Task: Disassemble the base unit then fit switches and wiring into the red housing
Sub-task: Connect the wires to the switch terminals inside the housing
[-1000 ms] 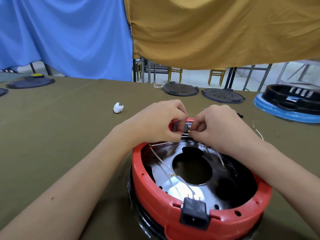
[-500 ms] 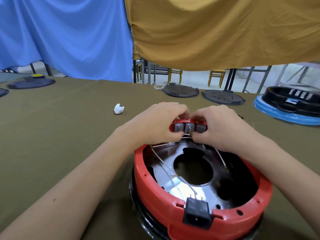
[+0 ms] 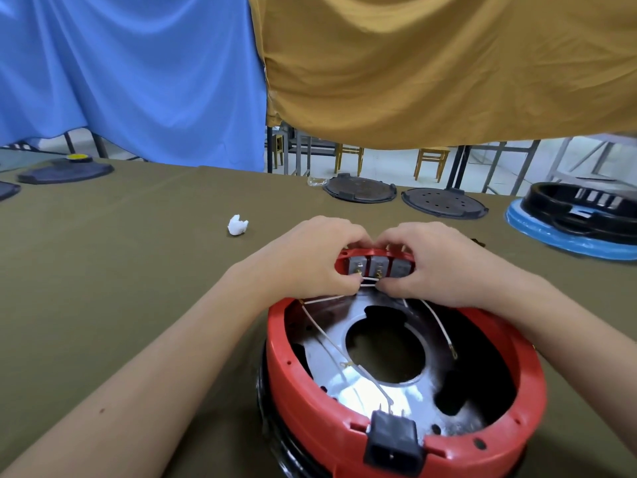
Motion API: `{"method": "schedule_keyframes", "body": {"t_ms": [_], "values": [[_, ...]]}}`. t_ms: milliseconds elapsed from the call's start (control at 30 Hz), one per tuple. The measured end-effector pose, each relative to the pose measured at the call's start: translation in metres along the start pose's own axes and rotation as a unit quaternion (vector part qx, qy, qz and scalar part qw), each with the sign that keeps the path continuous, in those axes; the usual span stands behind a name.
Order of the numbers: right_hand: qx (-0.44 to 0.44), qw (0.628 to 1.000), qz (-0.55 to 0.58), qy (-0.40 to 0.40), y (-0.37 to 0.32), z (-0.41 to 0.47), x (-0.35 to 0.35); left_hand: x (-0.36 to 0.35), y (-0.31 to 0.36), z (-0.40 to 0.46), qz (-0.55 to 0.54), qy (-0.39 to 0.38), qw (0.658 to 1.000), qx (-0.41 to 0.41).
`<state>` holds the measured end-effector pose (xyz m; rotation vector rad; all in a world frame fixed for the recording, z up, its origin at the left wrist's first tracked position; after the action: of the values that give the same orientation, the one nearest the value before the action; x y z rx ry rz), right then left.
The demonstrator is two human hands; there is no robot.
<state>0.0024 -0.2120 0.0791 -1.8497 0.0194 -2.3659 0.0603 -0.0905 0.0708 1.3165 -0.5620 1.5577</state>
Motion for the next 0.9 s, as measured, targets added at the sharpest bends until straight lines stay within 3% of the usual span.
{"method": "schedule_keyframes", "body": {"t_ms": [300, 433, 600, 900], "values": [[0.000, 0.998, 0.057, 0.020, 0.013, -0.003, -0.003, 0.003, 0.002, -0.002, -0.038, 0.002, 0.999, 0.009], [-0.029, 0.985, 0.171, -0.015, 0.020, -0.004, -0.007, 0.004, 0.006, -0.004, -0.097, -0.010, 0.995, -0.005], [-0.020, 0.943, 0.332, -0.015, 0.018, -0.008, -0.002, 0.003, 0.007, -0.002, -0.028, -0.029, 0.999, -0.037], [-0.017, 0.950, 0.311, -0.021, 0.014, -0.010, -0.004, -0.003, 0.012, 0.007, 0.095, -0.072, 0.992, -0.052]]}}
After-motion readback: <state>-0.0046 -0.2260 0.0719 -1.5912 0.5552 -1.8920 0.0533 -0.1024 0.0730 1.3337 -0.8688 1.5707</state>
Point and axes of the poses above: each hand's wrist, its own z-axis towards the middle knuckle, its own x-axis out of the back of the hand, y = z × x, the point moved 6 cm from there along z, towards the middle knuckle, and after that the axes turned 1 degree about -z, right-handed, at the moved point
